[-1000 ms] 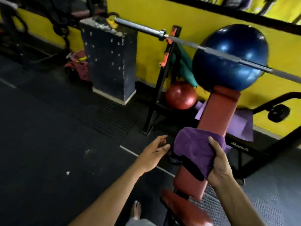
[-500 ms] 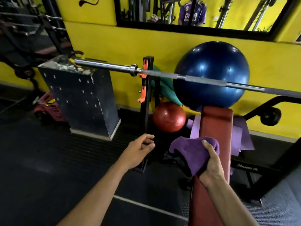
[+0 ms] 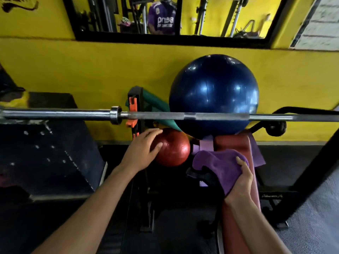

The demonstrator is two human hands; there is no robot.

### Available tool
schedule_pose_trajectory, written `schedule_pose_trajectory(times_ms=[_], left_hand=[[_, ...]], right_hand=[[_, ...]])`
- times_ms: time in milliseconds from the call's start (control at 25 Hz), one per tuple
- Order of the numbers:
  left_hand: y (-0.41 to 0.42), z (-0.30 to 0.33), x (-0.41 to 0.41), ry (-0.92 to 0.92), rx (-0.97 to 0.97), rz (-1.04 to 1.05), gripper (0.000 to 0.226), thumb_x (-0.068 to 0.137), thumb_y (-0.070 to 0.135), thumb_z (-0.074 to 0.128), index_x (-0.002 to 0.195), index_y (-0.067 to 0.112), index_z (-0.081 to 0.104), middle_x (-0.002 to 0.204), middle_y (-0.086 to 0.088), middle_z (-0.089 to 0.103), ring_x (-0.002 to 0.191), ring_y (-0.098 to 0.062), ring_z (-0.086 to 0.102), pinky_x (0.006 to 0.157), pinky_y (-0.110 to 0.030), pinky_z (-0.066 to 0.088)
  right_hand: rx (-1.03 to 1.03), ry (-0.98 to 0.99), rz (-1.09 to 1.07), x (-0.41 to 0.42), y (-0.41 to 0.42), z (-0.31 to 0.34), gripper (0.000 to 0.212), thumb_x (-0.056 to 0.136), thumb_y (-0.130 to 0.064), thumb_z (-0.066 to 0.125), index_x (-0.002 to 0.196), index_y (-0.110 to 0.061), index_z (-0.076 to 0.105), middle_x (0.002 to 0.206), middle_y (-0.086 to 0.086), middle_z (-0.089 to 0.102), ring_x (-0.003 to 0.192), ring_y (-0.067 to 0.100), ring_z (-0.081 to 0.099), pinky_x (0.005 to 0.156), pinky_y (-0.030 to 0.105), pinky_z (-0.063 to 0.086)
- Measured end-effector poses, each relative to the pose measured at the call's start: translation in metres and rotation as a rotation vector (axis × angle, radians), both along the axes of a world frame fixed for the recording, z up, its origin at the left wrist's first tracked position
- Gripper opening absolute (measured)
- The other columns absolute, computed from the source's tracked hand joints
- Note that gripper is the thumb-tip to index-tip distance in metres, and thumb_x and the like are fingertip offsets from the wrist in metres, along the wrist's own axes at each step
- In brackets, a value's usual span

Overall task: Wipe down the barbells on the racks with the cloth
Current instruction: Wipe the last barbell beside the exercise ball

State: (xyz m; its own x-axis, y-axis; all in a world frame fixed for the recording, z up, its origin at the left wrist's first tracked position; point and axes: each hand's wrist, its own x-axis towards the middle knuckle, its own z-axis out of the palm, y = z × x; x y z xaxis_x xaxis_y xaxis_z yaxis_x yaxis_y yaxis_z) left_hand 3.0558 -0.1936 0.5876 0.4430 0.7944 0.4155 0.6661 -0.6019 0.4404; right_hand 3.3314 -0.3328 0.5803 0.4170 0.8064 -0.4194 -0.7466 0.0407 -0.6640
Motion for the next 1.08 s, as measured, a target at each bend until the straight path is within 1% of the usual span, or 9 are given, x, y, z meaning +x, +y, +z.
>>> schedule_pose_trajectory(times_ms=[280, 440, 560, 680, 760, 840, 880, 1000, 1080], left_hand=[[0.108, 0.011, 0.007, 0.352, 0.286, 0.045, 0.064, 0.105, 0.047, 0.032, 0.160, 0.014, 0.027, 0.165, -0.002, 0.030, 0.154, -0.017, 0.022, 0.126, -0.053, 0.010], [0.143, 0.023, -0.014, 0.509, 0.286, 0.104, 0.067, 0.106, 0.054, 0.022, 0.160, 0.016, 0.025, 0.168, -0.002, 0.021, 0.157, -0.014, 0.007, 0.125, -0.057, 0.001], [0.155, 0.023, -0.019, 0.369, 0.158, 0.150, 0.068, 0.105, 0.056, 0.018, 0.162, 0.019, 0.019, 0.171, 0.003, 0.004, 0.156, -0.012, -0.008, 0.125, -0.053, -0.007], [0.159, 0.019, -0.022, 0.128, 0.019, 0.140, 0.066, 0.106, 0.049, 0.022, 0.163, 0.020, 0.007, 0.170, 0.006, -0.011, 0.155, -0.012, -0.015, 0.125, -0.050, -0.007], [0.162, 0.018, -0.029, -0.003, -0.018, 0.163, 0.066, 0.107, 0.047, 0.027, 0.163, 0.021, 0.004, 0.169, 0.007, -0.016, 0.154, -0.012, -0.019, 0.126, -0.048, -0.004], [0.168, 0.020, -0.035, -0.023, -0.084, 0.165, 0.065, 0.107, 0.046, 0.029, 0.163, 0.023, 0.005, 0.169, 0.010, -0.013, 0.154, -0.010, -0.020, 0.127, -0.052, 0.000], [0.171, 0.020, -0.037, 0.043, -0.096, 0.155, 0.064, 0.108, 0.045, 0.029, 0.163, 0.023, 0.007, 0.170, 0.009, -0.011, 0.154, -0.011, -0.020, 0.126, -0.055, 0.003], [0.176, 0.014, -0.039, 0.267, -0.017, 0.141, 0.062, 0.108, 0.035, 0.032, 0.163, 0.019, 0.009, 0.170, -0.002, -0.012, 0.154, -0.024, -0.024, 0.123, -0.064, 0.008], [0.175, 0.014, -0.039, 0.287, -0.007, 0.141, 0.061, 0.108, 0.034, 0.032, 0.163, 0.019, 0.009, 0.169, -0.004, -0.015, 0.153, -0.025, -0.025, 0.123, -0.062, 0.007]], right_hand=[[0.144, 0.170, -0.068, 0.025, 0.115, -0.006, 0.049, 0.094, -0.034, 0.040, 0.107, -0.001, 0.074, 0.101, 0.019, 0.075, 0.087, 0.031, 0.074, 0.076, 0.035, 0.061], [0.210, 0.231, -0.203, 0.026, 0.182, -0.003, 0.051, 0.076, -0.041, 0.053, 0.113, -0.010, 0.072, 0.116, 0.017, 0.069, 0.106, 0.034, 0.068, 0.098, 0.040, 0.053], [0.150, 0.247, -0.373, 0.016, 0.223, 0.000, 0.056, 0.056, -0.048, 0.073, 0.105, -0.022, 0.064, 0.107, 0.004, 0.068, 0.110, 0.032, 0.067, 0.105, 0.039, 0.045], [0.052, 0.289, -0.541, -0.003, 0.246, 0.016, 0.031, 0.082, -0.057, 0.056, 0.088, -0.026, 0.061, 0.084, -0.002, 0.061, 0.084, 0.020, 0.063, 0.100, 0.034, 0.051], [0.078, 0.363, -0.570, -0.022, 0.247, 0.034, 0.031, 0.095, -0.055, 0.046, 0.082, -0.028, 0.053, 0.075, -0.005, 0.056, 0.070, 0.013, 0.059, 0.078, 0.027, 0.059], [0.097, 0.416, -0.521, -0.045, 0.251, 0.034, 0.034, 0.100, -0.050, 0.043, 0.077, -0.026, 0.045, 0.056, -0.008, 0.053, 0.049, 0.007, 0.054, 0.053, 0.018, 0.052], [0.082, 0.392, -0.444, -0.063, 0.251, 0.031, 0.033, 0.098, -0.052, 0.047, 0.079, -0.024, 0.048, 0.055, -0.008, 0.058, 0.048, 0.006, 0.057, 0.054, 0.017, 0.053], [-0.013, 0.337, -0.177, -0.118, 0.251, 0.021, 0.042, 0.075, -0.062, 0.071, 0.096, -0.027, 0.062, 0.104, -0.007, 0.069, 0.094, 0.016, 0.067, 0.098, 0.033, 0.051], [-0.077, 0.380, -0.055, -0.135, 0.246, 0.025, 0.033, 0.086, -0.058, 0.062, 0.103, -0.029, 0.062, 0.104, -0.008, 0.068, 0.091, 0.015, 0.064, 0.087, 0.029, 0.048]])
